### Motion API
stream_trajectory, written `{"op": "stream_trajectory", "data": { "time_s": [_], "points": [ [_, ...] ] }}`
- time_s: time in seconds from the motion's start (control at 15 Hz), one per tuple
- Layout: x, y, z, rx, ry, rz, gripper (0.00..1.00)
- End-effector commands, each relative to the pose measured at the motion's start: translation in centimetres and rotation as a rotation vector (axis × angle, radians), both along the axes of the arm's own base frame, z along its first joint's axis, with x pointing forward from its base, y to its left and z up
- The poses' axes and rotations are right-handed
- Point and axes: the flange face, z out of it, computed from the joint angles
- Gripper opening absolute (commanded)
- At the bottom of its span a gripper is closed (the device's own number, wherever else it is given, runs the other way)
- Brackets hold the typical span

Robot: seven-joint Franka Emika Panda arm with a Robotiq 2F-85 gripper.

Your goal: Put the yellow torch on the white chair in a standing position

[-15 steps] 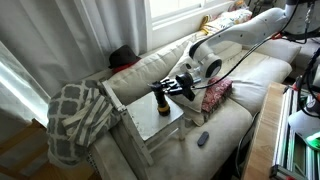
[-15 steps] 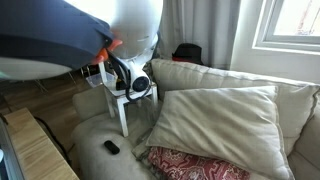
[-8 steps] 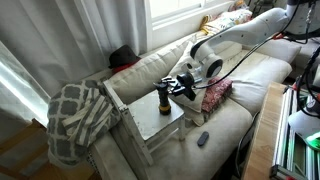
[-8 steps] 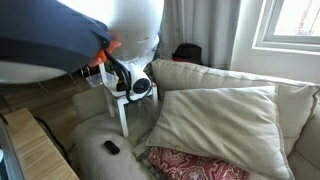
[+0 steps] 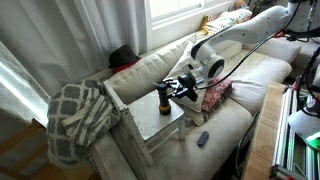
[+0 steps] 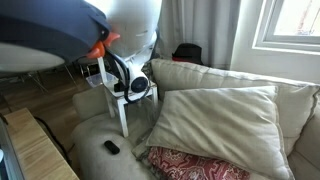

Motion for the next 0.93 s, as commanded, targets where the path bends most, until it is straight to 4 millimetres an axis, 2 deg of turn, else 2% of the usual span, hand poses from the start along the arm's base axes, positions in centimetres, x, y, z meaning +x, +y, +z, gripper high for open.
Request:
{"op": "stream_trajectory", "data": {
  "time_s": [0.0,0.4,0.6,0.87],
  "points": [
    [-0.9,-2.0,1.9,-0.143,-0.02,0.027,1.0],
    [-1.1,-6.6,6.0,-0.393,-0.025,-0.005,1.0],
    [-1.0,-8.7,9.3,-0.511,0.006,-0.098,1.0],
    [-1.9,-10.0,14.7,-0.666,0.102,-0.231,1.0]
  ]
}}
